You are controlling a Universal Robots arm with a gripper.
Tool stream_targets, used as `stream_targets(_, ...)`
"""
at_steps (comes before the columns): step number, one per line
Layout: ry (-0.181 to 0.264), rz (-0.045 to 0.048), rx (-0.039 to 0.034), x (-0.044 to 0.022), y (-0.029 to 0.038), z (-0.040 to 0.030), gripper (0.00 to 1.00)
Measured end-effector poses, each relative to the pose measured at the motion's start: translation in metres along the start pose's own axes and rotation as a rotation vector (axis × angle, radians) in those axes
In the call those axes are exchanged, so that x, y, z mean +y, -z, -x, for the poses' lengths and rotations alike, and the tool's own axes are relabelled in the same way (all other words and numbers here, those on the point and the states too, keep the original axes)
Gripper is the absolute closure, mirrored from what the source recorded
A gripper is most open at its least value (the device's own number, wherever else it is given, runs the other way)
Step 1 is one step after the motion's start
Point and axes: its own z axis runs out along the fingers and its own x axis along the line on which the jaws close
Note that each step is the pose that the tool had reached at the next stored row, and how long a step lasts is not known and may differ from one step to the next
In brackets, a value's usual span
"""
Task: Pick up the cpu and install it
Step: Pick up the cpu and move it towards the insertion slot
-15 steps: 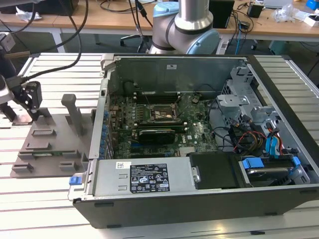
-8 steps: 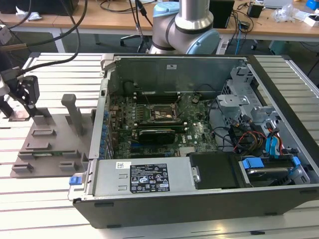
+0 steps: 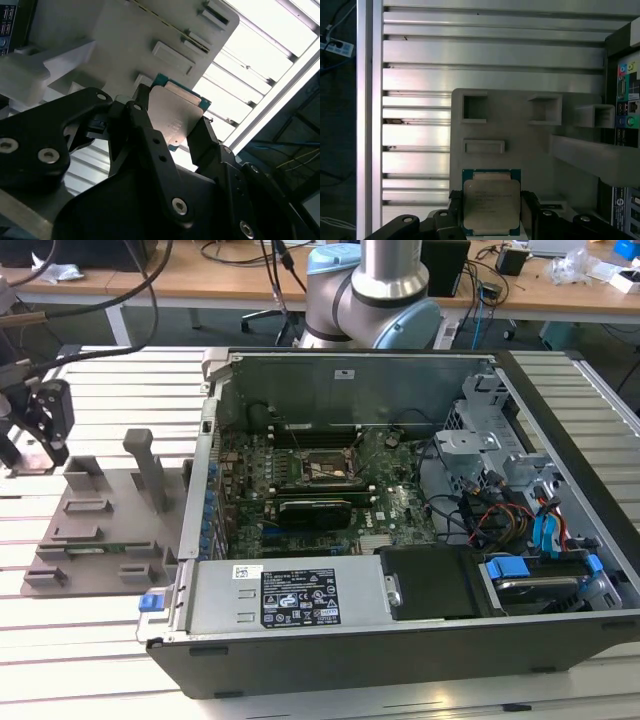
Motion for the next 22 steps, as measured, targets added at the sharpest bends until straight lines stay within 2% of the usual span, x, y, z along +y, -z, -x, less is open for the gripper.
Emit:
stream_targets(2,0.000,0.0000,-0.0001,-0.0001,0.0039,0.0001,0.45)
stream_targets(9,0.000,0.0000,-0.0001,-0.0007,0.0240,0.0007,0.45)
stream_targets(13,0.000,0.0000,0.0000,-0.0009,0.0312,0.0009,0.45)
stream_targets(18,0.000,0.0001,0.0000,-0.0013,0.0474,0.0013,0.45)
stream_targets(22,0.000,0.0000,0.0000,-0.0015,0.0547,0.0016,0.45)
